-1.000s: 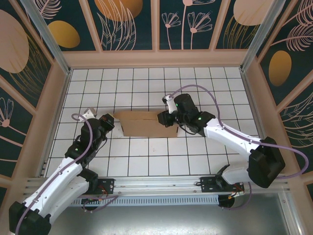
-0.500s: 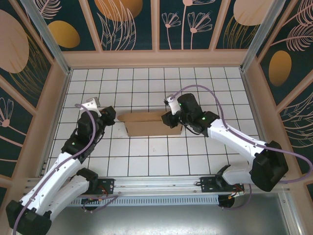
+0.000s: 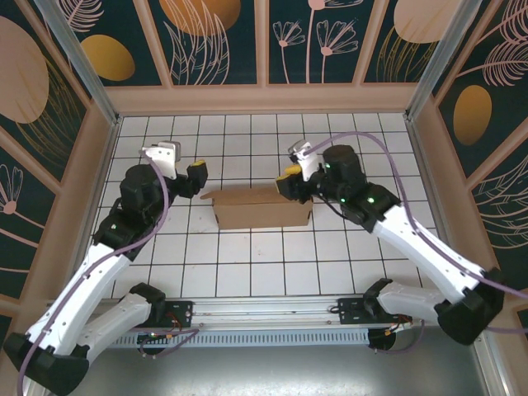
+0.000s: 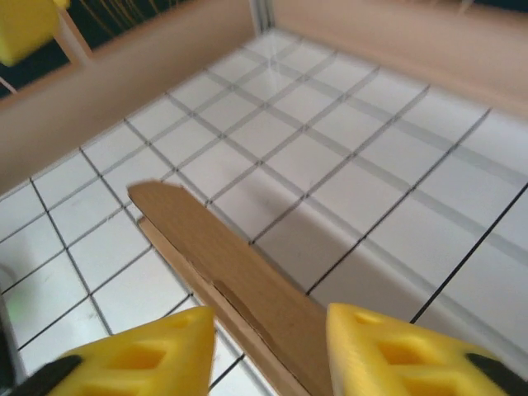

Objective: Fold the paper box

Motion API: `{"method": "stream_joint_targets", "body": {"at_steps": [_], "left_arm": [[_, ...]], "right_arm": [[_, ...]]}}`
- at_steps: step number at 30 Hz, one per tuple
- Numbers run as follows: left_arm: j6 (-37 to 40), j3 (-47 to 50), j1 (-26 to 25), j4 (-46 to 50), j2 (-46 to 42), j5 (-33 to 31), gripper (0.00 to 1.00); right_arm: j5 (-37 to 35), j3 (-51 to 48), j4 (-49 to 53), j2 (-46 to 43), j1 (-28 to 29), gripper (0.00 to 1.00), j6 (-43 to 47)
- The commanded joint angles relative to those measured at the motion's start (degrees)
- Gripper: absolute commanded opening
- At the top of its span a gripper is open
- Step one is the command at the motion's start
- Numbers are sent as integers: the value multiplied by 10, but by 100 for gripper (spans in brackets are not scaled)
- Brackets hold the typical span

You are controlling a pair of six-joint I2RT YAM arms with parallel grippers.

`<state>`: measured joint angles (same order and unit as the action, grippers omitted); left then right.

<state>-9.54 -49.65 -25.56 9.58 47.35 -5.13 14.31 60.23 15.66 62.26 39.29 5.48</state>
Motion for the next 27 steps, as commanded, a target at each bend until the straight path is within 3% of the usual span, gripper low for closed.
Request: {"method": "stream_joint_targets", "body": {"at_steps": [1,3,8,12,15,18,27], "left_arm": [[129,64,-3,-118,-59,-8,70],[200,99,-3,-152,-91,14,73],[333,92,-3,-59,-88,95,67],[413,97,-3,-18,-88,105,70],[498,90,-2,71,-70,150,69],[521,100,-3,102,-72,176,69],[539,140,3,71,-39,154,60]], "right_arm": [[-21,-51,-53,-80,-3,45,114],[-32,-101,-104,-137,-4,42,145],[-23,-185,-181,-218,-18,40,296],[70,-163,-141,-206,-74,43,354],[115,-155,-121,-199,-98,44,371],[119,-154,-94,-199,-107,45,400],[158,-172,-56,-214,-155,44,420]]}}
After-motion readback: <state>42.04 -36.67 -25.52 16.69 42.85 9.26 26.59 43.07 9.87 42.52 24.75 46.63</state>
